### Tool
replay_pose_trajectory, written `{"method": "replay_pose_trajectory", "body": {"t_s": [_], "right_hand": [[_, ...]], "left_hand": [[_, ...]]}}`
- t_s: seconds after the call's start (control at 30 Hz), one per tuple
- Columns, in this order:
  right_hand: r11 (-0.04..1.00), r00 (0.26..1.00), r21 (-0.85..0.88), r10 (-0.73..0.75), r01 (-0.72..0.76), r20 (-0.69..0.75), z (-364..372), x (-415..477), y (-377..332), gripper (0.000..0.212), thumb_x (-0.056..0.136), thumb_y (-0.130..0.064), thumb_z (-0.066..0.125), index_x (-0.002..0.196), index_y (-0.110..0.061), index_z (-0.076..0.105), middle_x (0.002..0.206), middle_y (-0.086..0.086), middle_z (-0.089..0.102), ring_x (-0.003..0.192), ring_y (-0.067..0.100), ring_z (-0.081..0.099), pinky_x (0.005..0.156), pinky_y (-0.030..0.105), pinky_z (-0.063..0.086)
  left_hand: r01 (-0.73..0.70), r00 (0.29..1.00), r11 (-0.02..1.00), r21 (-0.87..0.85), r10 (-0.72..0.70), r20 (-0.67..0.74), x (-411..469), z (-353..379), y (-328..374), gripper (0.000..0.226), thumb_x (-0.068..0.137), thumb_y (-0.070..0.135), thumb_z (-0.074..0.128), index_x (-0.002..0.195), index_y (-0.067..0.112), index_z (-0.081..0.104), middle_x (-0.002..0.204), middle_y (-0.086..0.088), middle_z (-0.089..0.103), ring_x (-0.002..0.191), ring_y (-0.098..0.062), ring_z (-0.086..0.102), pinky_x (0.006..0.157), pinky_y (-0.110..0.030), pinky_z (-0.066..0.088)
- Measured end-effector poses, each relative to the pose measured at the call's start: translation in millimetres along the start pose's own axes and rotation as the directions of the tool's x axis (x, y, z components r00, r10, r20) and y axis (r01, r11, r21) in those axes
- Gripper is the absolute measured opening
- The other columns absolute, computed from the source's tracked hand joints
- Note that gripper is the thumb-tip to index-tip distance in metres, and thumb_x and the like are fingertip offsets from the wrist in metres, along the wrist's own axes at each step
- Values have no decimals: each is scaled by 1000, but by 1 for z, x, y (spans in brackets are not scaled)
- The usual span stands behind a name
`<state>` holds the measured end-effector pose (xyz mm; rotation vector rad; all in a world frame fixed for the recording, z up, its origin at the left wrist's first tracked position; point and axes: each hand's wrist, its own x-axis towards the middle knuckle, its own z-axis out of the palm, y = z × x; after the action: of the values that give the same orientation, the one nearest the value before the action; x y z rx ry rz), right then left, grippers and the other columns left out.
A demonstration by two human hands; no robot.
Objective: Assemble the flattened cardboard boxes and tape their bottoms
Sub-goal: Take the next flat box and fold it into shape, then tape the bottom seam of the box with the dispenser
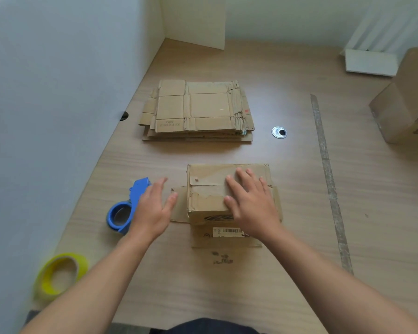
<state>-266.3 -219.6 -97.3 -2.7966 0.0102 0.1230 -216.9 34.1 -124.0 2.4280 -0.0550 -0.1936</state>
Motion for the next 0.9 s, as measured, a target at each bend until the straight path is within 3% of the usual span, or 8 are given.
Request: {"method": "replay_pose_trajectory", "body": {"t_s": [0.13,0.3,0.47,0.53,0.7,0.9], "right_hand": [[1000,1000,11,-6,6,-13,-1,9,-7,54,103,-49,36,154,-33,29,165,-4,10,152,15,-4,119,34,-14],[1000,999,22,6,-6,-42,0,9,-6,53,101,-51,38,151,-33,35,163,-4,18,151,16,2,122,37,-4],[1000,998,20,13,-11,-63,2,8,-7,53,101,-51,40,150,-32,39,162,-4,22,151,17,6,122,37,-1],[1000,997,10,15,-14,-69,2,7,-8,54,101,-51,40,150,-31,39,162,-3,23,151,18,6,122,38,0],[999,996,13,32,-31,-78,5,11,-17,53,101,-49,42,149,-30,41,162,-2,24,152,20,8,122,39,0],[999,996,16,35,-33,-82,8,15,-26,52,100,-49,44,149,-29,42,162,-1,26,151,20,8,122,40,1]], "left_hand": [[121,988,936,330,-83,-129,3,-20,-28,66,93,36,60,152,26,32,131,-13,46,116,-36,42,97,-47,40],[204,959,938,281,-134,-251,7,-33,-37,70,88,28,68,149,17,37,127,-19,43,112,-41,39,100,-50,36],[296,949,821,488,-195,-247,-8,-48,-69,73,84,40,71,148,26,38,146,-10,38,124,-37,34,104,-50,34],[310,947,787,533,-206,-245,-17,-53,-85,72,85,42,69,149,30,38,145,-9,39,124,-36,36,104,-49,34],[269,961,798,539,-261,-93,-26,-50,-101,80,95,39,58,159,32,10,126,-12,42,105,-33,47,89,-44,45],[216,976,904,368,-213,-50,-21,-32,-90,77,96,25,59,158,33,15,116,-13,40,99,-29,46,89,-39,43]]}}
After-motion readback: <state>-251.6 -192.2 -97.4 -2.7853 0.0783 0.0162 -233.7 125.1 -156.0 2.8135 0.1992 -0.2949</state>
